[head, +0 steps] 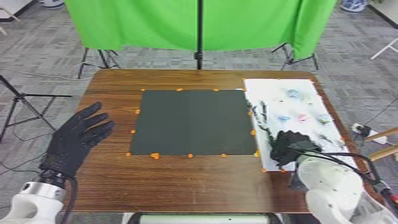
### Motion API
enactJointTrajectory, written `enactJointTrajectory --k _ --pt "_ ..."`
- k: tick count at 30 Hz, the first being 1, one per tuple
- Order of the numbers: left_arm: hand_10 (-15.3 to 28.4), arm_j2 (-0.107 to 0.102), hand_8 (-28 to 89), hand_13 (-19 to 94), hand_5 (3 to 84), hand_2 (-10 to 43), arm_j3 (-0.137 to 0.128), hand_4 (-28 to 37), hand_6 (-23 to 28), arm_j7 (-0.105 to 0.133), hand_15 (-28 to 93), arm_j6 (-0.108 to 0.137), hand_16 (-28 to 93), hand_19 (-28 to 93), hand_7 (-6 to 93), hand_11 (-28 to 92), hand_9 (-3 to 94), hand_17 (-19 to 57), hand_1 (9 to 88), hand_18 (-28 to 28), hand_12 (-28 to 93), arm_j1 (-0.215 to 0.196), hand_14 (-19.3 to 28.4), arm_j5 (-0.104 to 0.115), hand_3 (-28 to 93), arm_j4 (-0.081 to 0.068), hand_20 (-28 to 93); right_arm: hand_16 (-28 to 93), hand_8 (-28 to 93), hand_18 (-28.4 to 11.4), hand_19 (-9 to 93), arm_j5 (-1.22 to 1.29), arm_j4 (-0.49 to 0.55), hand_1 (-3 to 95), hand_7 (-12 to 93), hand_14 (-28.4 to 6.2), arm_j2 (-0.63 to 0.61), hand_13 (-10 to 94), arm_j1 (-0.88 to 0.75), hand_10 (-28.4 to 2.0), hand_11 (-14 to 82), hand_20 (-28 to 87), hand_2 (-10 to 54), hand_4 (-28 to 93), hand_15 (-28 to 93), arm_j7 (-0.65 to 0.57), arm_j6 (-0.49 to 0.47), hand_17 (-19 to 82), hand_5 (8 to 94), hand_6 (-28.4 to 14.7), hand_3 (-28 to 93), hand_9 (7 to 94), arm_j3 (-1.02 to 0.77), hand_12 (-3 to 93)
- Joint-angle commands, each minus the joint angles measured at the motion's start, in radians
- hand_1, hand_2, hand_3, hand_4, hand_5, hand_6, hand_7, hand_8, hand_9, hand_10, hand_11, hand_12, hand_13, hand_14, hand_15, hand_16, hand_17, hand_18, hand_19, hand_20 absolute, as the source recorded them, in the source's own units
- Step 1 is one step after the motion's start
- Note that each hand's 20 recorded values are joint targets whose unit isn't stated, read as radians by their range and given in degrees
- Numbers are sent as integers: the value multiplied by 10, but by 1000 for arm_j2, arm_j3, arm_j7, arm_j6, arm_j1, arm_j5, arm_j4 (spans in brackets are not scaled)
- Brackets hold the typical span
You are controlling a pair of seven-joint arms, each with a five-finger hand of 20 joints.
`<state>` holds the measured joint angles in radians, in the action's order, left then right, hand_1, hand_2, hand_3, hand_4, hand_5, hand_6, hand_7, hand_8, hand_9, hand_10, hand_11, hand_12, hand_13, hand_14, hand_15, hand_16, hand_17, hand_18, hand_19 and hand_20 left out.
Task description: Arrange flowers
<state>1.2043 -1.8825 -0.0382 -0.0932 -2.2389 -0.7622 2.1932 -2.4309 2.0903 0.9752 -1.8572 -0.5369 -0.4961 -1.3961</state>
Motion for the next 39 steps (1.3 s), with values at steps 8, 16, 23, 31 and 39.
enactJointTrajectory --k 8,16,23,31,39 --pt "124 5 -138 238 309 -26 -3 -220 21 13 434 15 -10 502 285 314 267 -57 281 226 140 -21 151 -3 705 5 82 256 9 -204 932 268 -9 329 704 -67 57 846 -147 -93 681 590 -29 -116 853 -80 129 515 814 -68 931 876 -123 357" --pt "124 -15 -138 239 312 -25 -20 -219 22 25 435 24 -11 504 285 317 269 -57 280 227 141 -26 152 -2 705 10 82 252 16 -206 932 367 103 319 693 -68 56 858 -108 -92 677 610 -26 -68 855 -100 171 532 828 -74 932 890 -184 356" --pt "125 -58 -138 241 313 -24 -39 -219 21 45 439 51 -10 506 286 319 271 -57 280 227 141 -47 152 6 705 18 83 254 16 -203 932 440 154 320 694 -65 57 860 6 -91 674 611 -13 -85 853 -117 212 537 826 -73 932 889 -183 361" --pt "123 -108 -135 248 317 -27 -168 -217 20 43 435 33 -10 503 283 315 277 -52 279 227 142 -183 150 -6 703 43 83 260 17 -197 932 515 75 335 685 -53 112 860 289 -86 657 603 -8 -142 840 -79 170 539 817 -67 932 882 1 366" --pt "123 -84 -138 248 324 -34 -290 -220 16 91 434 83 -8 500 289 314 276 -51 276 226 143 -316 149 37 706 69 84 256 17 -189 932 493 -44 353 661 -45 263 864 477 -83 638 583 -15 -175 820 -67 80 545 817 -63 920 880 231 362"
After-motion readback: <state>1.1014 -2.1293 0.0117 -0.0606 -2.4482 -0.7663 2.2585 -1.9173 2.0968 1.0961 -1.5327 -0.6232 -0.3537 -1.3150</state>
